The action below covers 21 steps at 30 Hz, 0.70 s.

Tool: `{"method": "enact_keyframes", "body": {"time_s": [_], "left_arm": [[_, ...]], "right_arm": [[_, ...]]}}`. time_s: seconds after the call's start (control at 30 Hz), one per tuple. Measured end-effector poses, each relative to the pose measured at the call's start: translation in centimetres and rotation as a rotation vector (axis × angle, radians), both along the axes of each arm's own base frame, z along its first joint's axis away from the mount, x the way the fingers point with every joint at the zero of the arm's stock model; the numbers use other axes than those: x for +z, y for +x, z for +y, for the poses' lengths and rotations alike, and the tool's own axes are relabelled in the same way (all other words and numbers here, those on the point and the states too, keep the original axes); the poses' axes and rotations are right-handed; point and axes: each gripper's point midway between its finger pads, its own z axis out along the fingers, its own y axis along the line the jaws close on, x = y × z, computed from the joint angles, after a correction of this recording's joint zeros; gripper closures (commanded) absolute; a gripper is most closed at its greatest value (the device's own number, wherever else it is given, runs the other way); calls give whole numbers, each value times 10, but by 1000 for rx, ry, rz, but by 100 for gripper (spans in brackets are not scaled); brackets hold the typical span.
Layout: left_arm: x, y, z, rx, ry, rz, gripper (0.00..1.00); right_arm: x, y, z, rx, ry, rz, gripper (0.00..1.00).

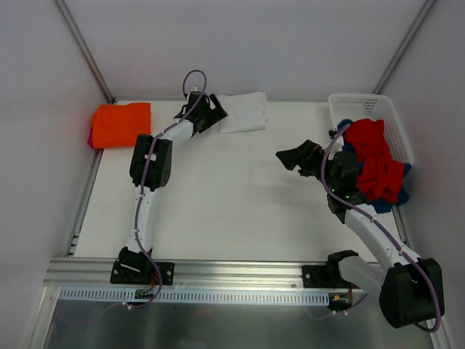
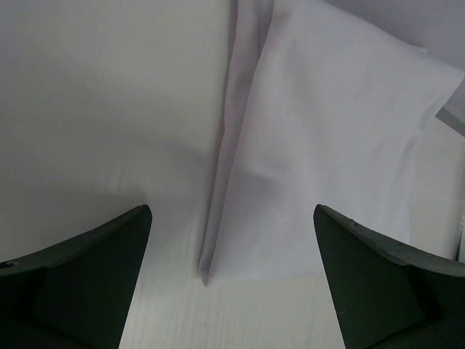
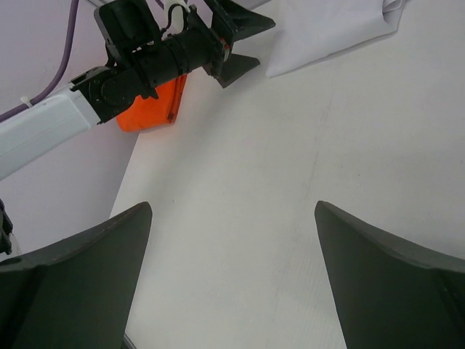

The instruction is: Fold and stack the t-shirts

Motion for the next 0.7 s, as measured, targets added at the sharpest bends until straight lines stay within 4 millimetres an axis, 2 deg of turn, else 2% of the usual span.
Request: {"method": "enact_keyframes", "body": {"time_s": [0.13, 0.27, 0.37, 0.5, 0.7], "left_arm": [[1, 15, -5, -2, -5, -18, 4], [0, 13, -8, -8, -4, -6, 5], [0, 9, -18, -20, -25, 3, 5], [2, -6, -52, -81, -80, 28, 5], [3, -47, -121, -213, -143, 78, 6]], "right_arm": [[-6, -4, -4, -12, -30, 14, 1], [-13, -4, -6, -19, -49, 33, 1], [-19, -2, -6, -19, -58, 50, 1], [-33, 1, -6, -18, -70, 87, 1], [-43, 3, -5, -16, -77, 116, 0]]}}
